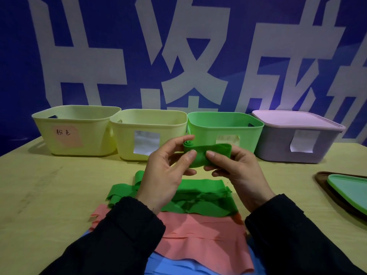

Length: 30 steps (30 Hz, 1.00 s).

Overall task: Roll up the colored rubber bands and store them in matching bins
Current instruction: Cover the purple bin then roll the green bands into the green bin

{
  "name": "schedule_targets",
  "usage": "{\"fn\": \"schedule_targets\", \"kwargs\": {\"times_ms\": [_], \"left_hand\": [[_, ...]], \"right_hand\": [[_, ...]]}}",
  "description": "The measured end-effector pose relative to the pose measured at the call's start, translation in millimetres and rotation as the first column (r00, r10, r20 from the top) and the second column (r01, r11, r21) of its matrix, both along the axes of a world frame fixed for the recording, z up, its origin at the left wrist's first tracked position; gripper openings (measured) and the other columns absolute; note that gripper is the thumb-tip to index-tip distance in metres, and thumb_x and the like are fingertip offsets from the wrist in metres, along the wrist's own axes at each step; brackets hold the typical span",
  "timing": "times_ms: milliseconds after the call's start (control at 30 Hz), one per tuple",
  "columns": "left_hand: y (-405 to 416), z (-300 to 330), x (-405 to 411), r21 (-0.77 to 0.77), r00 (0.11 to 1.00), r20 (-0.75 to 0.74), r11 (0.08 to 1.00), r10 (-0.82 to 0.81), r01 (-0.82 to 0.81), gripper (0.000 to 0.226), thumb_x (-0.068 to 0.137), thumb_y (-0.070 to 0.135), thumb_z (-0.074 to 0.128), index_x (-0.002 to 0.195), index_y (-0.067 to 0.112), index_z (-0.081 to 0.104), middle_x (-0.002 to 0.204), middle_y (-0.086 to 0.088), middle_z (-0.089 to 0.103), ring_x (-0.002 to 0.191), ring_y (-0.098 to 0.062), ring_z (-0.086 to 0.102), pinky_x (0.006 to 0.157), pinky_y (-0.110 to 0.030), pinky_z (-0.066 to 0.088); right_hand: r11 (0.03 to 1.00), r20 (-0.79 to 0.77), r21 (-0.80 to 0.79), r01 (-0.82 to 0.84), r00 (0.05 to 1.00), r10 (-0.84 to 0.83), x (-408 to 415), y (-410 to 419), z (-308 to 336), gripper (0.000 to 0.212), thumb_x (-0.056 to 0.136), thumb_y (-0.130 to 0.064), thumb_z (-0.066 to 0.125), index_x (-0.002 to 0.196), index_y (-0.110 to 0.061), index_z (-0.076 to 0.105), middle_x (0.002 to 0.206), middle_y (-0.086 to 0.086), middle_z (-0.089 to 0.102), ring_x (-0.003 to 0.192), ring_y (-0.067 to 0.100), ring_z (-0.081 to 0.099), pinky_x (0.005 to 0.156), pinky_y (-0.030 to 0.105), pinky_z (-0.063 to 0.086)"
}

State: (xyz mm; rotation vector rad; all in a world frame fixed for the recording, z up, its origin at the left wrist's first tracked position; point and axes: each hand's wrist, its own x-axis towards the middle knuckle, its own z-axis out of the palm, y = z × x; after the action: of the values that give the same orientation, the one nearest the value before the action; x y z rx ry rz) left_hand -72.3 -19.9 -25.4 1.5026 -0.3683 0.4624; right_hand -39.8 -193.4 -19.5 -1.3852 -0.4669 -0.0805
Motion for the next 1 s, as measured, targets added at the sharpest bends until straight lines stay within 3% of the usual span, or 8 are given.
{"fn": "schedule_targets", "kwargs": {"times_ms": [67, 167, 400, 600, 700, 833, 1000], "left_hand": [[-2.1, -0.5, -0.8, 0.026, 0.999, 0.018, 0.999, -0.029, 0.028, 0.034, 0.101, 0.009, 0.057, 0.129, 0.029, 0.064, 0.116, -0.009, 0.068, 0.101, -0.02, 0.068, 0.076, -0.034, 0.061], [-2.9, 0.6, -2.2, 0.019, 0.999, 0.032, 1.0, -0.02, 0.019, 0.022, 0.099, 0.007, 0.06, 0.115, 0.022, 0.066, 0.111, -0.011, 0.066, 0.094, -0.021, 0.069, 0.073, -0.031, 0.059], [0.1, 2.6, -0.4, -0.029, 0.999, 0.023, 0.998, 0.05, -0.049, 0.029, 0.085, 0.018, 0.075, 0.112, 0.023, 0.066, 0.102, -0.006, 0.073, 0.094, -0.019, 0.071, 0.068, -0.031, 0.06], [1.5, 2.6, 1.4, -0.025, 0.995, 0.047, 0.996, 0.09, -0.089, 0.024, 0.079, 0.027, 0.077, 0.103, 0.03, 0.073, 0.104, -0.002, 0.075, 0.098, -0.016, 0.07, 0.074, -0.026, 0.057], [2.0, 2.1, 1.2, 0.018, 0.992, 0.063, 0.994, 0.11, -0.111, 0.024, 0.086, 0.02, 0.076, 0.107, 0.031, 0.073, 0.102, 0.005, 0.075, 0.1, -0.01, 0.069, 0.083, -0.026, 0.057], [2.8, 1.4, 1.1, 0.078, 0.986, 0.075, 0.985, 0.15, -0.156, 0.035, 0.092, 0.019, 0.072, 0.121, 0.037, 0.068, 0.103, 0.009, 0.073, 0.102, -0.007, 0.066, 0.085, -0.018, 0.054], [-3.9, -1.5, -0.6, 0.113, 0.991, 0.121, 0.991, 0.065, -0.079, 0.033, 0.101, 0.015, 0.059, 0.128, 0.033, 0.065, 0.117, 0.005, 0.071, 0.114, -0.014, 0.064, 0.095, -0.033, 0.055]], "right_hand": [[1.0, 0.033, -0.022, -0.017, 0.999, 0.018, 0.1, 1.5, -1.9, 0.013, 0.081, -0.022, 0.072, 0.092, -0.016, 0.076, 0.09, 0.008, 0.074, 0.081, 0.018, 0.065, 0.071, 0.03, 0.05], [0.998, 0.034, -0.016, -0.058, 0.998, 0.059, -0.6, 3.0, -3.1, 0.02, 0.085, -0.023, 0.068, 0.102, -0.014, 0.073, 0.1, 0.01, 0.074, 0.091, 0.022, 0.066, 0.081, 0.036, 0.054], [0.995, 0.038, 0.048, -0.092, 0.995, 0.09, -4.8, 5.3, -1.8, 0.013, 0.085, -0.021, 0.067, 0.095, -0.018, 0.074, 0.099, 0.009, 0.073, 0.09, 0.022, 0.069, 0.08, 0.037, 0.059], [0.99, -0.027, 0.072, -0.121, 0.992, 0.123, -3.8, 5.3, -1.6, 0.015, 0.085, -0.021, 0.068, 0.097, -0.017, 0.075, 0.11, 0.017, 0.073, 0.097, 0.029, 0.071, 0.083, 0.041, 0.06], [0.989, -0.04, 0.078, -0.124, 0.991, 0.128, -3.5, 5.3, -1.9, 0.016, 0.086, -0.02, 0.067, 0.099, -0.016, 0.074, 0.113, 0.018, 0.072, 0.102, 0.03, 0.07, 0.087, 0.044, 0.059], [0.991, -0.023, 0.066, -0.113, 0.993, 0.114, -4.7, 5.1, -1.6, 0.016, 0.084, -0.02, 0.07, 0.098, -0.017, 0.076, 0.11, 0.016, 0.073, 0.1, 0.027, 0.07, 0.089, 0.043, 0.058], [0.994, -0.011, 0.095, -0.057, 0.998, 0.058, -5.9, 6.3, -0.1, 0.021, 0.076, -0.019, 0.074, 0.096, -0.013, 0.079, 0.099, 0.013, 0.076, 0.089, 0.024, 0.072, 0.076, 0.033, 0.06]]}}
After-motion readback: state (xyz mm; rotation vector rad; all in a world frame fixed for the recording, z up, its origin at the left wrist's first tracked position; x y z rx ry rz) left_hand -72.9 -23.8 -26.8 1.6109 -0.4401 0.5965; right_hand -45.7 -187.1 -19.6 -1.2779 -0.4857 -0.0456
